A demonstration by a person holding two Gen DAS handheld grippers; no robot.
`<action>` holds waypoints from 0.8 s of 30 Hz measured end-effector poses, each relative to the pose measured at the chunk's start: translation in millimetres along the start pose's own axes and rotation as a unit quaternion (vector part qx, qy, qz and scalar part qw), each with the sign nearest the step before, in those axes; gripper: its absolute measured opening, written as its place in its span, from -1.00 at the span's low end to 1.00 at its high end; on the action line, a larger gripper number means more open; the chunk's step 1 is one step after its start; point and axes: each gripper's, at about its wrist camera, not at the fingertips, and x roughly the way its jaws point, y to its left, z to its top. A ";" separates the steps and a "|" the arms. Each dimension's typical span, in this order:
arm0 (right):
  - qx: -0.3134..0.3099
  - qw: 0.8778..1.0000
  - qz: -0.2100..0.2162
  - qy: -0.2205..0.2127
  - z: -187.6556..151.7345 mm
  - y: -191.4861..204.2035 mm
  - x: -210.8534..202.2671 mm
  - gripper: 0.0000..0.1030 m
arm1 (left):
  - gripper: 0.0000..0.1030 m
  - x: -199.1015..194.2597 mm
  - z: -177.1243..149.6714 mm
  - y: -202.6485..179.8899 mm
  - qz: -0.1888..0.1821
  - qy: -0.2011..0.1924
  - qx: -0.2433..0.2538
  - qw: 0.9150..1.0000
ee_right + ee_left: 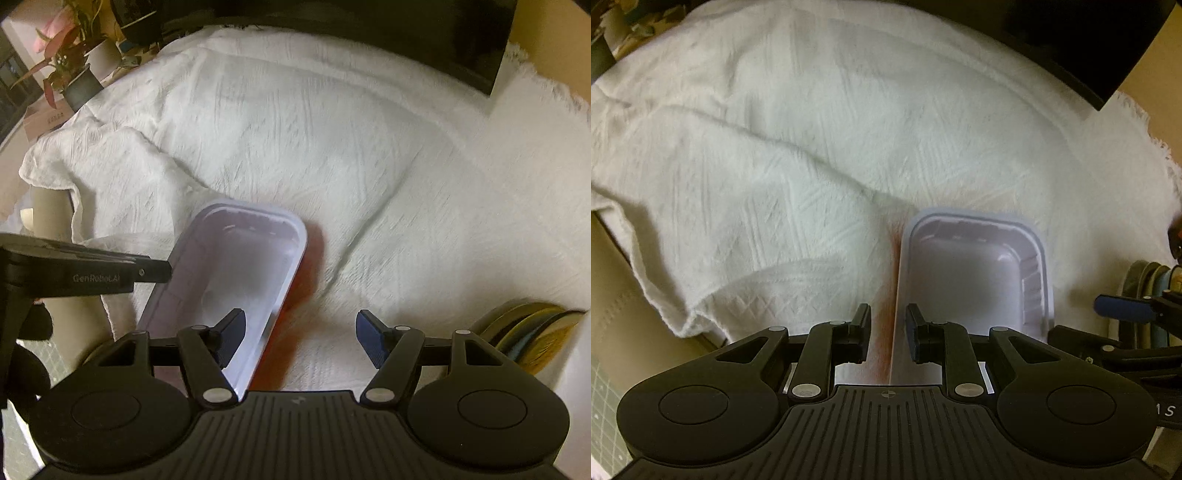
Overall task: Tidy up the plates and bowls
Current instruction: 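Grasp the red-and-white tray rim with both tools and lift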
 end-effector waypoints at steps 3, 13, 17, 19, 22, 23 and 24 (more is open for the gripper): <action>0.006 1.000 0.008 0.014 -4.7 1.1 10.7 0.30 | -0.57 7.1 -6.8 2.7 -0.010 0.014 -0.002 1.000; -0.033 0.999 0.026 0.029 -16.3 18.2 24.6 -0.63 | -0.59 21.2 -21.0 -1.1 -0.055 0.054 -0.023 0.997; -0.044 0.998 0.024 -0.026 -11.9 15.7 -12.2 -0.63 | -0.60 -16.0 -7.4 -12.2 -0.065 0.013 -0.023 0.998; -0.039 0.997 0.024 -0.056 -7.9 7.4 -36.9 -0.63 | -0.60 -37.4 2.1 -23.6 -0.076 -0.009 -0.018 0.997; -0.026 0.994 0.015 -0.109 -4.5 -12.4 -78.6 -0.63 | -0.60 -66.2 17.7 -52.9 -0.096 -0.040 0.009 0.994; -0.020 0.991 0.006 -0.131 -6.0 -20.4 -94.6 -0.63 | -0.60 -73.7 22.1 -64.7 -0.106 -0.048 0.020 0.993; -0.016 0.989 -0.003 -0.146 -8.3 -27.4 -107.3 -0.63 | -0.60 -79.0 25.9 -77.2 -0.117 -0.053 0.030 0.991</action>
